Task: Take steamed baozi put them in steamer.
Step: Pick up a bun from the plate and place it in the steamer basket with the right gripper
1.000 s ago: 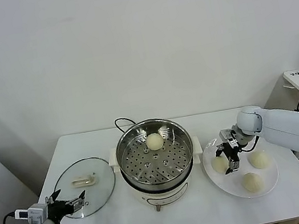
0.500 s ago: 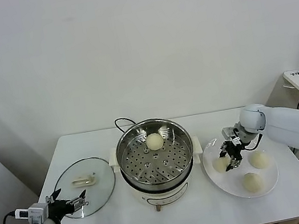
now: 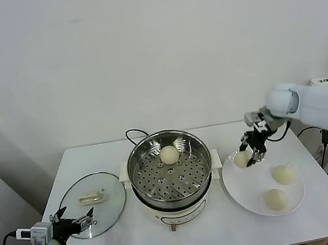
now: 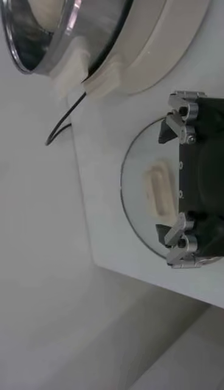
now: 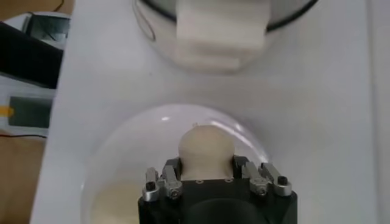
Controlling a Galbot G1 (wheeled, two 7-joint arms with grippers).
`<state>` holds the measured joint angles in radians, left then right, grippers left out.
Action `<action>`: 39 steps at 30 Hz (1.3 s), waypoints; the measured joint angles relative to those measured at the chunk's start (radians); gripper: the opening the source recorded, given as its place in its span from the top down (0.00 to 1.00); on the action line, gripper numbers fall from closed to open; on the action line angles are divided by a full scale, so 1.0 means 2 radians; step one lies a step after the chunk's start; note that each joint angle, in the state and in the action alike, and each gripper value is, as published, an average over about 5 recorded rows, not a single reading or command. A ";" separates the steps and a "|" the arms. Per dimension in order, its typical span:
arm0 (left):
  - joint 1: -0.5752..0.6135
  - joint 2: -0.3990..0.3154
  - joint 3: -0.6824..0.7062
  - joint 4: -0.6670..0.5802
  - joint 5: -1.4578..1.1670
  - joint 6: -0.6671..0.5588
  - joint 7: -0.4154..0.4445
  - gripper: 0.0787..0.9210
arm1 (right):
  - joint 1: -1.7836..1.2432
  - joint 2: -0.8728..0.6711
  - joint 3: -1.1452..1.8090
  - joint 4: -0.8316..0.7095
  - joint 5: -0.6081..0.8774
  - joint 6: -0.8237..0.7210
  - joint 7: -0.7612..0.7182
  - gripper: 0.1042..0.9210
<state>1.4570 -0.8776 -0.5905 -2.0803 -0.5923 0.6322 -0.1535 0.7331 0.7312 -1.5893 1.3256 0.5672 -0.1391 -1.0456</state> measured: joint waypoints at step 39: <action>-0.020 0.009 0.011 0.011 0.000 -0.002 -0.001 0.12 | 0.002 0.205 0.014 0.051 0.280 -0.184 0.229 0.49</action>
<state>1.4165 -0.8593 -0.5689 -2.0578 -0.5932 0.6280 -0.1563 0.7377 1.1420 -1.5609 1.4276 1.1263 -0.5062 -0.5881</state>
